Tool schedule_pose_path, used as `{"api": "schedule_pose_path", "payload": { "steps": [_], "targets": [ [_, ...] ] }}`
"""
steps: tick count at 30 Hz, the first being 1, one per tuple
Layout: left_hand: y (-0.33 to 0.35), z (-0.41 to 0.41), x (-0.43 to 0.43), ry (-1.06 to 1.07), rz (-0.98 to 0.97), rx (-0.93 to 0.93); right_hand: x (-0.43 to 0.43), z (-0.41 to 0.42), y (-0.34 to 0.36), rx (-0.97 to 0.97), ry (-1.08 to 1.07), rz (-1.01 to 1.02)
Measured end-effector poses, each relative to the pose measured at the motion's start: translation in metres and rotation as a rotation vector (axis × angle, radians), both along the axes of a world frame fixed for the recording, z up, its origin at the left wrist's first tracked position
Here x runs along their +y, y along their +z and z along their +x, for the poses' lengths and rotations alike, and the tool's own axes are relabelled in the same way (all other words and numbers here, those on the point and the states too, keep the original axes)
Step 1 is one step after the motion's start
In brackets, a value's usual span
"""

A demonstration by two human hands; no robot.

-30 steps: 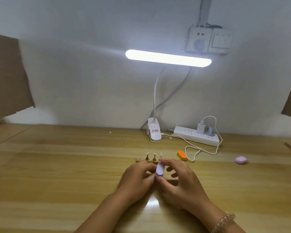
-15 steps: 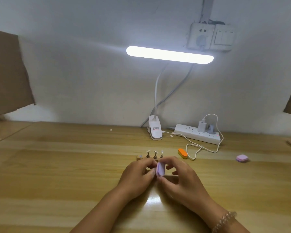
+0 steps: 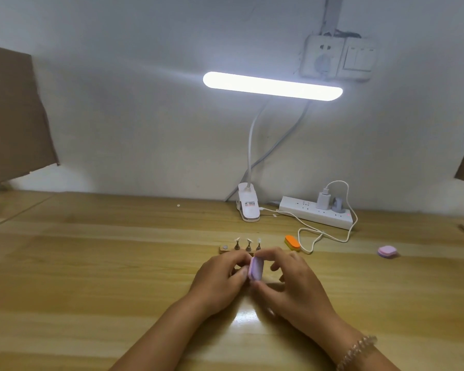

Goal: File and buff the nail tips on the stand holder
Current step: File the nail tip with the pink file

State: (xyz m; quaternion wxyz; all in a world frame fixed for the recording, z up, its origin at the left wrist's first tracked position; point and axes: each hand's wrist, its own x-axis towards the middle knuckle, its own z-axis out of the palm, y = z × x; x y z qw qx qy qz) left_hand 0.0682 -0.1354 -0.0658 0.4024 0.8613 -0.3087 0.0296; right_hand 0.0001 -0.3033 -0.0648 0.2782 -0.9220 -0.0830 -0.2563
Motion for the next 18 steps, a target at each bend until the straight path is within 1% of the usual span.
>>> {"api": "schedule_pose_path", "payload": {
  "steps": [2,3,6,8,10,14,18],
  "targets": [
    [-0.0001,-0.0006,-0.0002,0.003,0.001,-0.003,-0.003,0.0028,0.0003,-0.004,-0.062,0.069],
    [-0.0004,-0.0007,-0.0003,0.001,0.0,-0.001,-0.0037,0.0032,0.0001,-0.016,-0.077,0.072],
    [-0.0014,-0.0004,0.0004,-0.011,-0.019,0.012,0.001,-0.0012,-0.0004,-0.042,-0.011,-0.023],
    [-0.0012,0.0003,0.0001,0.0,-0.03,0.013,0.0004,0.0002,0.0008,-0.036,-0.017,0.006],
    [-0.0013,0.0005,-0.0004,0.004,-0.05,0.023,-0.0033,0.0024,0.0016,-0.04,-0.07,0.038],
    [0.0,0.0018,0.0,0.02,-0.151,0.078,0.0004,-0.0021,0.0009,-0.039,-0.004,-0.055],
    [0.0,0.0021,-0.0012,0.027,-0.159,0.09,-0.002,0.0007,0.0026,-0.067,-0.08,0.007]
  ]
}}
